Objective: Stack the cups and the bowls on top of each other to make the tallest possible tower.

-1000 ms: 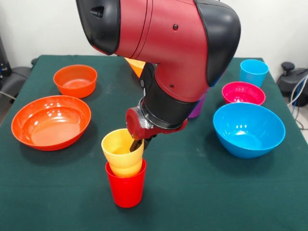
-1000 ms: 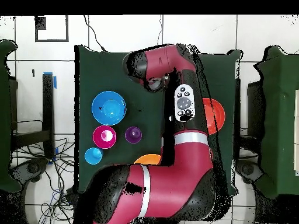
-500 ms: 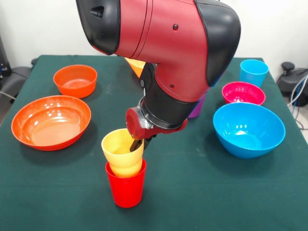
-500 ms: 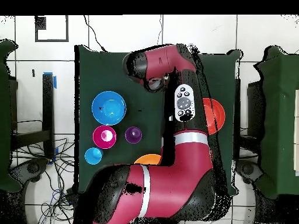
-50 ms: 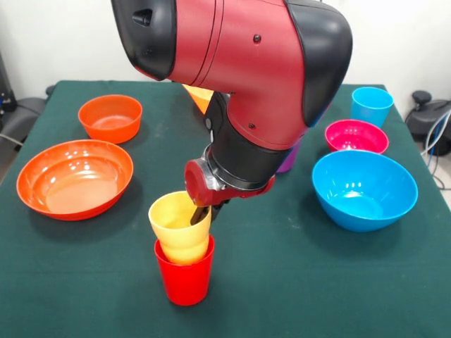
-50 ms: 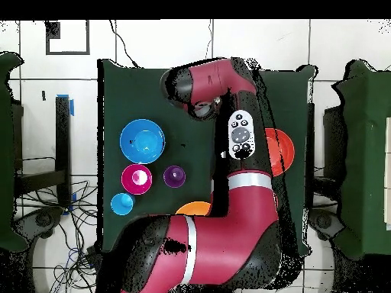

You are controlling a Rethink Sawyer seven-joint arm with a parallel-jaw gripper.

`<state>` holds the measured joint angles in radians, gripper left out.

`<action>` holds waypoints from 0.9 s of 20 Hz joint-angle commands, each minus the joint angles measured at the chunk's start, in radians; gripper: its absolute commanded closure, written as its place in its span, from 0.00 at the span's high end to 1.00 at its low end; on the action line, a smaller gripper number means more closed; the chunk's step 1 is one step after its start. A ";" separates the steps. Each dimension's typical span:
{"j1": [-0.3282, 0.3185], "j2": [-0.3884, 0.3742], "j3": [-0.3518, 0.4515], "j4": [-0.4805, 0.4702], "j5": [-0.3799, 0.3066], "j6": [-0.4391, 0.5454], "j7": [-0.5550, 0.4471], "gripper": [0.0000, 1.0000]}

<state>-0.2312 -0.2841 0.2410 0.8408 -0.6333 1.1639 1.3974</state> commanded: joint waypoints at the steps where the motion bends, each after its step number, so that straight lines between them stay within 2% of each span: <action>1: 0.012 -0.014 0.009 0.019 -0.020 -0.052 -0.032 1.00; 6: 0.007 -0.015 0.023 0.021 -0.028 -0.096 -0.070 1.00; 18: 0.016 -0.005 0.017 0.000 -0.031 -0.070 -0.074 1.00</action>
<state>-0.2312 -0.2842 0.2410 0.8408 -0.6336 1.1311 1.3974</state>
